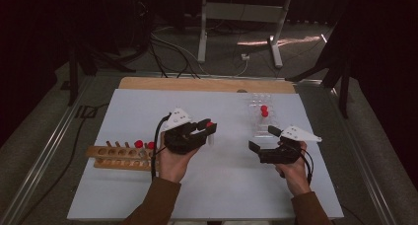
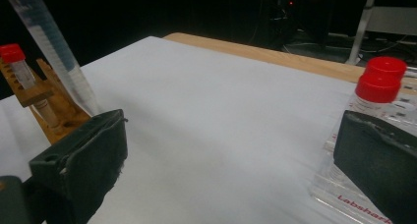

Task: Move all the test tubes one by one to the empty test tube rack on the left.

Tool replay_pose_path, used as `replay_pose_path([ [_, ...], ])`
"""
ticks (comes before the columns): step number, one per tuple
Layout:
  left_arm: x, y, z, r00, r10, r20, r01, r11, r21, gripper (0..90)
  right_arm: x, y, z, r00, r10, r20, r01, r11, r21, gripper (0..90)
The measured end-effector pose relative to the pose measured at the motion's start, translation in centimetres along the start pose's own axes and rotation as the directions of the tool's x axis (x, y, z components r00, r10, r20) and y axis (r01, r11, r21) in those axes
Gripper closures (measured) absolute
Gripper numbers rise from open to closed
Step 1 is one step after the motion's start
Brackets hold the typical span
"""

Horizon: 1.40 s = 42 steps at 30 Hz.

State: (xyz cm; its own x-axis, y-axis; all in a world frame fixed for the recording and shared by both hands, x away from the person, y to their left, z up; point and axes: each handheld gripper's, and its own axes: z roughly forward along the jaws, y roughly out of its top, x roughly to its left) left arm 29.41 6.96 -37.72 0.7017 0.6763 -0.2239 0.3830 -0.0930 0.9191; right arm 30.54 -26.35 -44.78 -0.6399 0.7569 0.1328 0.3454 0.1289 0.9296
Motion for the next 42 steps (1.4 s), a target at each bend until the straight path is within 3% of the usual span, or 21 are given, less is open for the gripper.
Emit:
replay_pose_path([
  [8,1.3,0.3,-2.7,0.9989,-0.03,-0.037,0.03,0.9993,-0.022,70.4,-0.3,0.0,-0.2,1.0,0.006,0.007,-0.006,1.0,-0.004,0.0],
  [19,3.4,0.4,-6.9,0.9937,-0.031,-0.108,0.025,0.9977,-0.063,70.3,-0.3,0.0,-0.4,1.0,0.006,0.008,-0.006,1.0,-0.004,0.0],
  [35,7.1,-0.5,-10.5,0.9731,-0.059,-0.223,0.041,0.9956,-0.084,70.3,-0.4,-0.2,-0.7,0.9999,-0.002,0.012,0.001,1.0,0.01,0.0],
  [42,8.0,-0.9,-11.3,0.9635,-0.064,-0.26,0.044,0.9957,-0.081,70.3,-0.5,-0.1,-1.0,0.9997,-0.011,0.02,0.011,1.0,0.011,0.0],
])
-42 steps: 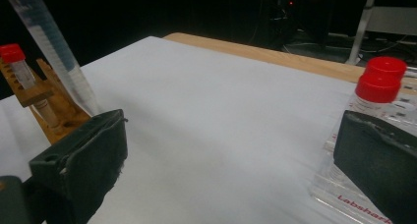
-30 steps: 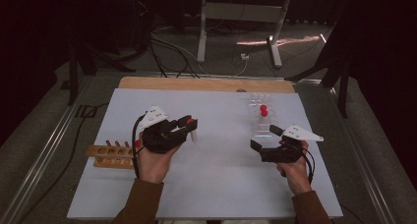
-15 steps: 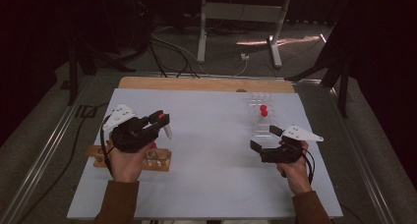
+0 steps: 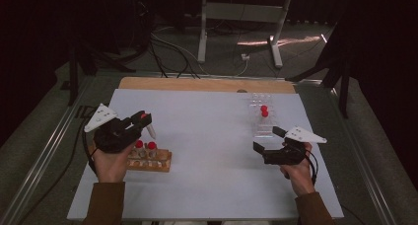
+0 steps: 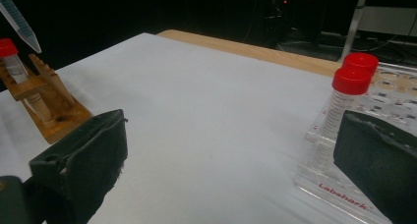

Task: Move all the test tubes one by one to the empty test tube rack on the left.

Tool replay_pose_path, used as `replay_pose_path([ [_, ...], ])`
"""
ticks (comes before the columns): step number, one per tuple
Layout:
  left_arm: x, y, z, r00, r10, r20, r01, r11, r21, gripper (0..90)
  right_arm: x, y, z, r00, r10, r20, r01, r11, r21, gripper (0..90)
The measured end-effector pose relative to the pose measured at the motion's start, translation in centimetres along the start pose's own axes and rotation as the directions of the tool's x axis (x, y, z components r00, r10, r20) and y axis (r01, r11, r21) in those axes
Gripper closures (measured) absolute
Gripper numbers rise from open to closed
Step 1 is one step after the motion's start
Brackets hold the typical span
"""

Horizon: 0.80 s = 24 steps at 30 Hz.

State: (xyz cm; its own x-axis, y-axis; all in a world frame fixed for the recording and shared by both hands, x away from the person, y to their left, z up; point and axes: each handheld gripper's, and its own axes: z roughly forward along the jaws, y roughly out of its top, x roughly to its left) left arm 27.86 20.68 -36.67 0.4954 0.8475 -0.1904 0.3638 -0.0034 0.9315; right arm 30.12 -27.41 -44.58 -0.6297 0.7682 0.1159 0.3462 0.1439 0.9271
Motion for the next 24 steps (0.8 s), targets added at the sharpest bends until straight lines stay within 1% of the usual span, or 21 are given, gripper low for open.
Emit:
replay_pose_path([
  [7,0.7,-0.3,-0.6,0.9994,0.0,-0.036,0.0,1.0,0.002,70.3,-0.5,-0.4,-0.7,0.9998,0.001,0.018,-0.001,1.0,0.012,0.0],
  [13,1.3,-0.9,-1.4,0.9971,-0.019,-0.074,0.018,0.9998,-0.003,70.3,-1.3,-0.9,-1.5,0.9993,0.009,0.037,-0.01,1.0,0.015,0.0],
  [17,1.8,-1.5,-2.0,0.9961,-0.038,-0.079,0.038,0.9993,-0.006,70.3,-1.5,-1.0,-1.6,0.9989,0.022,0.042,-0.022,1.0,0.011,0.0],
  [24,2.4,-2.1,-3.3,0.9939,-0.058,-0.094,0.056,0.9982,-0.021,70.3,-1.3,-0.9,-1.5,0.9992,0.014,0.036,-0.014,1.0,0.01,0.0],
])
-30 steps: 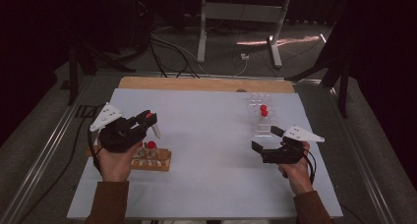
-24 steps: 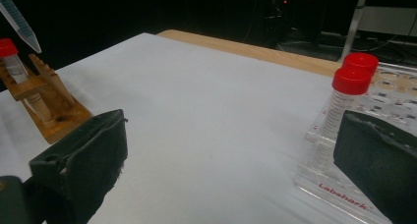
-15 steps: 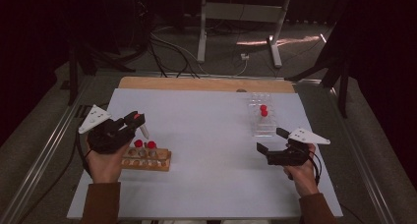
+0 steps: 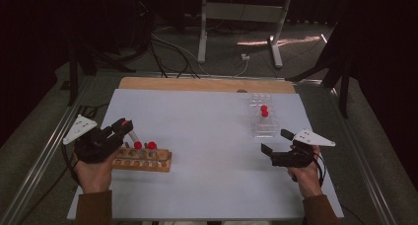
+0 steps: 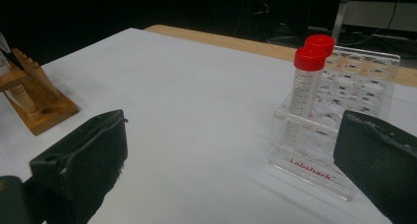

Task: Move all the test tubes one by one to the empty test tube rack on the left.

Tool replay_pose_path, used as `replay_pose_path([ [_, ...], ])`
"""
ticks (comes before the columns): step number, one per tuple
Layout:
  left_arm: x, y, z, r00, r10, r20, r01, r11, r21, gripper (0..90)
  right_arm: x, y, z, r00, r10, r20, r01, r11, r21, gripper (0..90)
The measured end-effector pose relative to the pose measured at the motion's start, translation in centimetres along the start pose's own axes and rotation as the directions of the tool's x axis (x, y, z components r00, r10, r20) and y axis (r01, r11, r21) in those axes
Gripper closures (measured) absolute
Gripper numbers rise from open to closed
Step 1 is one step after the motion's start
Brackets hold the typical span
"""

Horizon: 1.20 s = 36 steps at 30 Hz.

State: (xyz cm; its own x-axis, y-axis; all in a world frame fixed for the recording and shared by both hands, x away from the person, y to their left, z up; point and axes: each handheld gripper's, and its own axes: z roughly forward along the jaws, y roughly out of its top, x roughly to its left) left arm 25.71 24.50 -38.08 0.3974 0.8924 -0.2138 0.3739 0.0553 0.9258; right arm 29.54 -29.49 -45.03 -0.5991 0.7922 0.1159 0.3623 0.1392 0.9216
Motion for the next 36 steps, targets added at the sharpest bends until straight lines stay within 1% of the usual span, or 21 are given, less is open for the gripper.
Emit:
replay_pose_path([
  [4,0.4,-0.1,-0.5,1.0,-0.001,-0.005,0.001,1.0,0.002,70.3,-0.1,0.0,0.0,1.0,0.0,0.0,0.0,1.0,-0.003,0.0],
  [7,0.5,-0.3,-0.6,0.9999,0.011,-0.003,-0.011,0.9994,0.031,70.3,-0.2,0.0,-0.1,1.0,0.004,0.001,-0.004,1.0,-0.004,0.0],
  [10,0.6,-0.5,-0.6,0.9999,0.012,0.003,-0.012,0.9991,0.041,70.3,-0.2,-0.1,-0.1,1.0,0.009,0.0,-0.009,1.0,-0.003,0.0],
  [14,0.6,-0.5,-0.9,0.9999,0.011,0.011,-0.011,0.9989,0.045,70.3,-0.2,-0.1,0.0,1.0,0.007,-0.002,-0.007,1.0,-0.002,0.0],
  [19,0.4,-0.5,-1.2,0.9997,0.022,0.011,-0.022,0.9982,0.056,70.3,-0.1,-0.1,0.0,1.0,0.008,-0.004,-0.008,1.0,-0.002,0.0],
  [21,0.6,-0.8,-1.0,0.9997,0.023,0.01,-0.024,0.9972,0.071,70.3,-0.1,-0.1,0.0,1.0,0.008,-0.004,-0.008,1.0,-0.001,0.0],
  [24,0.9,-1.6,-0.5,0.9999,0.014,0.009,-0.014,0.9964,0.083,70.2,-0.1,-0.1,0.0,1.0,0.006,-0.005,-0.006,1.0,-0.002,0.0],
  [25,1.1,-1.9,-0.4,0.9998,0.018,0.012,-0.019,0.9957,0.09,70.2,-0.1,-0.1,0.0,1.0,0.007,-0.005,-0.007,1.0,-0.002,0.0],
  [26,1.2,-2.2,-0.2,0.9998,0.018,0.013,-0.019,0.9955,0.093,70.2,-0.1,-0.1,0.0,1.0,0.007,-0.005,-0.007,1.0,-0.002,0.0],
  [29,1.7,-3.2,0.0,0.9994,0.014,0.032,-0.016,0.9967,0.079,70.1,-0.1,-0.1,0.0,1.0,0.003,-0.006,-0.003,1.0,-0.002,0.0],
  [31,2.0,-3.9,0.3,0.9992,0.017,0.036,-0.02,0.9954,0.094,70.1,0.0,-0.1,0.1,1.0,0.002,-0.007,-0.002,1.0,-0.001,0.0],
  [36,2.6,-5.0,0.7,0.9987,-0.003,0.05,-0.002,0.995,0.1,70.1,0.1,-0.1,0.2,0.9999,-0.002,-0.011,0.003,1.0,0.004,0.0],
])
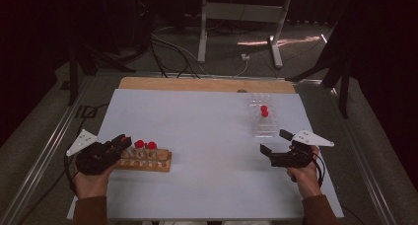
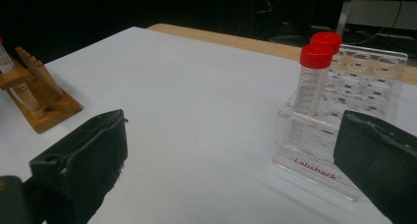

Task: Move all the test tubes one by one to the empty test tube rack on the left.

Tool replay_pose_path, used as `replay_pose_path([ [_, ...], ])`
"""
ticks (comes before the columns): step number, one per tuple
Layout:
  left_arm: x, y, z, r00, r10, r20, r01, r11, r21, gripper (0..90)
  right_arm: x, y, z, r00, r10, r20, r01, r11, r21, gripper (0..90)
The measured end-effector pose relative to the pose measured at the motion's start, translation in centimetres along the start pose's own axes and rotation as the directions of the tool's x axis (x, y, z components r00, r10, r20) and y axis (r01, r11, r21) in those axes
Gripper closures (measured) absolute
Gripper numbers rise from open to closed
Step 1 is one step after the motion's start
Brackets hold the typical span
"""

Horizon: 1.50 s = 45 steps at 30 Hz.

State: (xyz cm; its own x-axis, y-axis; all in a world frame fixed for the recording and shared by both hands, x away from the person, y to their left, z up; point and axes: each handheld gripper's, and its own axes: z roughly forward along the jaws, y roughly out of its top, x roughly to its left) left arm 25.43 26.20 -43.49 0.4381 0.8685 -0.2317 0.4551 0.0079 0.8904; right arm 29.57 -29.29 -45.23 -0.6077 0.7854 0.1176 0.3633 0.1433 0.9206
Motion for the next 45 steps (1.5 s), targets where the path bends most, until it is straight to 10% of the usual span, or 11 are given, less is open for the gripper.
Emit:
replay_pose_path([
  [19,0.5,-1.0,0.7,0.9998,-0.009,0.019,0.009,0.9995,0.031,68.9,0.1,0.0,0.0,1.0,-0.001,-0.004,0.001,1.0,0.0,0.0],
  [34,-0.4,0.3,-0.5,0.9991,0.03,-0.03,-0.033,0.9952,-0.092,16.2,0.2,0.4,0.1,1.0,-0.007,0.004,0.007,1.0,-0.009,0.0],
  [45,-0.3,0.5,-0.9,0.9996,0.015,-0.024,-0.018,0.9915,-0.129,0.5,-1.0,1.4,2.2,0.9965,0.02,0.081,-0.019,1.0,-0.018,1.4],
])
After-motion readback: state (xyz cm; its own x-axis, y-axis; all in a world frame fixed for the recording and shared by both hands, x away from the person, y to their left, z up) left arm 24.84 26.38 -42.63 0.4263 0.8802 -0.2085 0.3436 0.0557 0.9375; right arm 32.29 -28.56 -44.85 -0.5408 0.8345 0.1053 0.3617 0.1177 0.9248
